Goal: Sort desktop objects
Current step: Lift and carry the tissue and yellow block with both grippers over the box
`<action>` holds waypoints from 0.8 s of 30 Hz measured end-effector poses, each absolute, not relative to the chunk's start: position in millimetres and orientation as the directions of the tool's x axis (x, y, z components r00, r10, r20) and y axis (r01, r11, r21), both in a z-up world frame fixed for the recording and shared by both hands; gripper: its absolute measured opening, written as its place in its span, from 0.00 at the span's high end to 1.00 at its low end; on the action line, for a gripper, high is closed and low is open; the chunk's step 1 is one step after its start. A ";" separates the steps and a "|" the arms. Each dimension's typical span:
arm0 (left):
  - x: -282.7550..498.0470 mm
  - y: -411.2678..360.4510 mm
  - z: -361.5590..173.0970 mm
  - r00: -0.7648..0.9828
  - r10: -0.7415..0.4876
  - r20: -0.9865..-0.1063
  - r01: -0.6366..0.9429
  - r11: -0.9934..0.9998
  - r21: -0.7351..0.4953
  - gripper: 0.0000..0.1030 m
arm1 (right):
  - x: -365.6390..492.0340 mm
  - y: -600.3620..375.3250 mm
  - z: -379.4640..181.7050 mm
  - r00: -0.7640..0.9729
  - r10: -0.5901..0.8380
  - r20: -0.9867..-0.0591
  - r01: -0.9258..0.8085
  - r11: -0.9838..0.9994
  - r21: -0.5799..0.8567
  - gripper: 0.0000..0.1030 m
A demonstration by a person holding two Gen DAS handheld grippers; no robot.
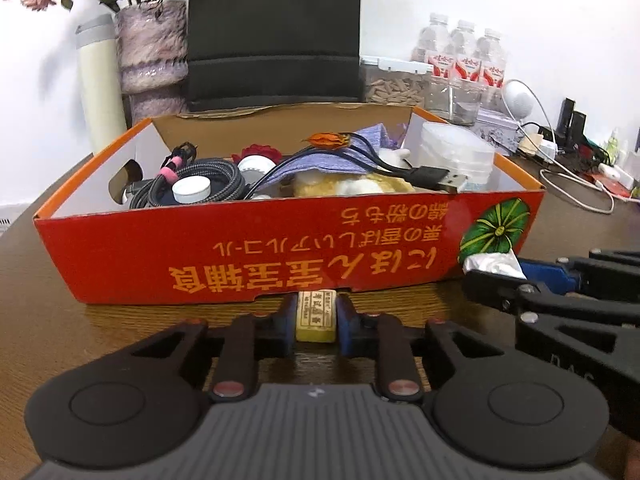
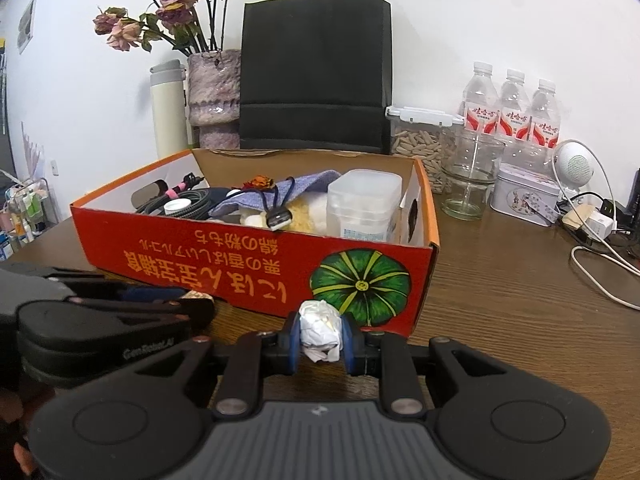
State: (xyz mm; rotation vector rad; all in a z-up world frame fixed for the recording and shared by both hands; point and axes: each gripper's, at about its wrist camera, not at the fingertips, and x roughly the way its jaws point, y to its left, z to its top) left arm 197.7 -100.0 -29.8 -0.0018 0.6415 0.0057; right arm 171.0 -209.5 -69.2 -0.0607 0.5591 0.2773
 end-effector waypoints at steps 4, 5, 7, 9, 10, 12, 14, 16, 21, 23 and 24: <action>195.1 -92.6 -27.3 0.796 -0.031 -0.605 0.006 0.999 -0.043 0.80 | 172.5 -210.8 -69.5 0.816 0.241 -0.526 -0.271 0.962 0.021 0.81; 193.6 -91.4 -26.5 0.797 -0.038 -0.603 0.012 0.999 -0.047 0.80 | 173.3 -211.0 -69.5 0.817 0.241 -0.524 -0.269 0.963 0.022 0.81; 188.8 -90.7 -22.2 0.810 -0.052 -0.585 0.026 0.998 -0.053 0.80 | 175.8 -211.6 -69.3 0.819 0.242 -0.521 -0.267 0.963 0.028 0.81; 178.9 -93.6 -11.1 0.840 -0.062 -0.539 0.049 0.998 -0.038 0.80 | 177.7 -211.3 -69.8 0.823 0.234 -0.518 -0.261 0.965 0.022 0.81; 175.1 -93.9 -7.1 0.849 -0.062 -0.525 0.051 0.998 -0.035 0.80 | 178.6 -210.9 -70.2 0.824 0.231 -0.518 -0.257 0.966 0.021 0.81; 169.5 -92.2 -2.9 0.858 -0.063 -0.511 0.049 0.998 -0.040 0.80 | 178.7 -211.5 -70.5 0.823 0.234 -0.518 -0.256 0.966 0.029 0.81; 163.9 -88.1 -0.7 0.862 -0.060 -0.503 0.042 0.998 -0.047 0.80 | 176.3 -212.0 -69.6 0.828 0.241 -0.507 -0.261 0.965 0.032 0.81; 159.7 -85.0 1.9 0.868 -0.056 -0.494 0.033 0.998 -0.056 0.80 | 172.1 -210.7 -66.8 0.835 0.251 -0.490 -0.271 0.962 0.031 0.81; 147.2 -69.8 17.4 0.899 -0.054 -0.434 0.011 0.995 -0.101 0.80 | 152.7 -199.9 -53.0 0.854 0.287 -0.434 -0.311 0.950 0.017 0.81; 143.4 -63.4 26.6 0.919 -0.046 -0.392 0.004 0.994 -0.108 0.80 | 142.1 -194.2 -45.0 0.868 0.299 -0.397 -0.323 0.946 0.007 0.81; 142.8 -60.8 30.7 0.925 -0.042 -0.378 0.002 0.994 -0.107 0.80 | 137.7 -192.0 -40.8 0.874 0.302 -0.380 -0.327 0.945 0.001 0.81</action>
